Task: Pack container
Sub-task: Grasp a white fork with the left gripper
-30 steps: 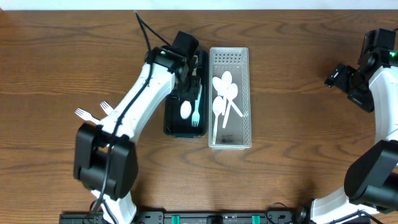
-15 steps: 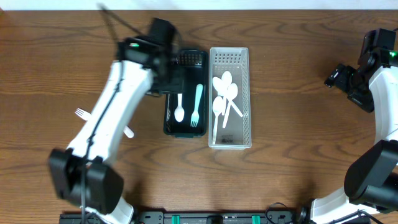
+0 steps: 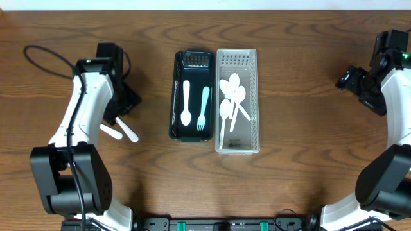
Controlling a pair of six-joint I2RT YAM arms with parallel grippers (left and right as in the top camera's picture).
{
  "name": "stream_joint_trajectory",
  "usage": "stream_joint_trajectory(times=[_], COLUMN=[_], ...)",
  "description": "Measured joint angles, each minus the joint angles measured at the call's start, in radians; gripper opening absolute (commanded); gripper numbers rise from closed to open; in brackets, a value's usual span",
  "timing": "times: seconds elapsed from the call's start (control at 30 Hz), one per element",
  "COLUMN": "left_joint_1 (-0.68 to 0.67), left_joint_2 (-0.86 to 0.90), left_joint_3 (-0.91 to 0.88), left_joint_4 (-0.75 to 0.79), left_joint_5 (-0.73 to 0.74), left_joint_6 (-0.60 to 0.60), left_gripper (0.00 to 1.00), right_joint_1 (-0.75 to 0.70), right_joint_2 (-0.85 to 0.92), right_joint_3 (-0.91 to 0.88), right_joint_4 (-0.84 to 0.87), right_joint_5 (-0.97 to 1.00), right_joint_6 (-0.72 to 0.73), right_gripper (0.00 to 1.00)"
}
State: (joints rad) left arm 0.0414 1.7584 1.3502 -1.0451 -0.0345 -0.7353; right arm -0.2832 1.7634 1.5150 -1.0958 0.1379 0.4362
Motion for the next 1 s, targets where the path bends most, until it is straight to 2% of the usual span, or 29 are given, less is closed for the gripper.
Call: stream_joint_trajectory(times=[0.13,0.43,0.8,1.0], left_joint_1=[0.025,0.042,0.1,0.107], left_joint_2=[0.0,0.01,0.097,0.142], left_joint_3=[-0.057,-0.156,-0.166,-0.166], left_joint_4=[0.071,0.213,0.258,0.322], left_joint_5=[0.001,0.0,0.001,0.052], left_joint_6=[-0.006,0.084,0.163,0.241], left_gripper=[0.56,0.57,0.56,0.56], right_joint_1=[0.0,0.0,0.0,0.0], right_joint_2=[0.0,0.0,0.0,0.0], right_joint_3=[0.0,0.0,0.0,0.0], right_joint_4=[0.0,0.0,0.0,0.0], right_joint_5=[0.0,0.0,0.0,0.0], right_joint_6=[0.0,0.0,0.0,0.0], right_gripper=[0.99,0.99,0.99,0.99])
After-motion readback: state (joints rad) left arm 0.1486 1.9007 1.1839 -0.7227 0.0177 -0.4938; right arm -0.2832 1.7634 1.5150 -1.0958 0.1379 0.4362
